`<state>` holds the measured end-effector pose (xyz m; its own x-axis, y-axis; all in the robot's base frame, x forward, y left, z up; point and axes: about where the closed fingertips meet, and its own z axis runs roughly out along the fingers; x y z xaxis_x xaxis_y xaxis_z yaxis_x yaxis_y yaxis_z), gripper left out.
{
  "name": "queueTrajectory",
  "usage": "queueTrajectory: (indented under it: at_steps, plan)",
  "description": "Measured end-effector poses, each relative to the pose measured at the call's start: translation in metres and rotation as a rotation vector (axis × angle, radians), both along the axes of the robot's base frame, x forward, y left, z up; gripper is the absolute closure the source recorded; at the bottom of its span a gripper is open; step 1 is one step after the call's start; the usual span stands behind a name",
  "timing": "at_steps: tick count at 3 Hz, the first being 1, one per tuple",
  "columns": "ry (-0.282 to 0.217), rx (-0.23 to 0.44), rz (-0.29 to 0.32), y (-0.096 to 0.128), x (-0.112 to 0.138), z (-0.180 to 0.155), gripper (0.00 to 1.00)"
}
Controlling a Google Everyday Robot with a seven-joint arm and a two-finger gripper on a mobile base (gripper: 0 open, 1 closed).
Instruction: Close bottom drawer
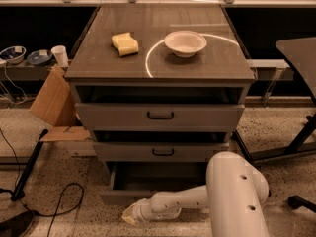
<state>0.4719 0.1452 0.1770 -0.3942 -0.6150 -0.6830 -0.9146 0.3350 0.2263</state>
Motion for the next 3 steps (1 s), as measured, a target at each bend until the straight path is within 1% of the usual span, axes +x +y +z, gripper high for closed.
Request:
queueTrajectory:
  at_steps: [1,2,3]
  plan:
    - [-0.005,-0.009,-0.011,-0.004,0.008,0.001,0.95]
    - [-0.003,-0.012,-0.022,-0.011,0.020,-0.002,1.00]
    - [-0.004,-0.015,-0.034,-0.019,0.035,-0.004,1.00]
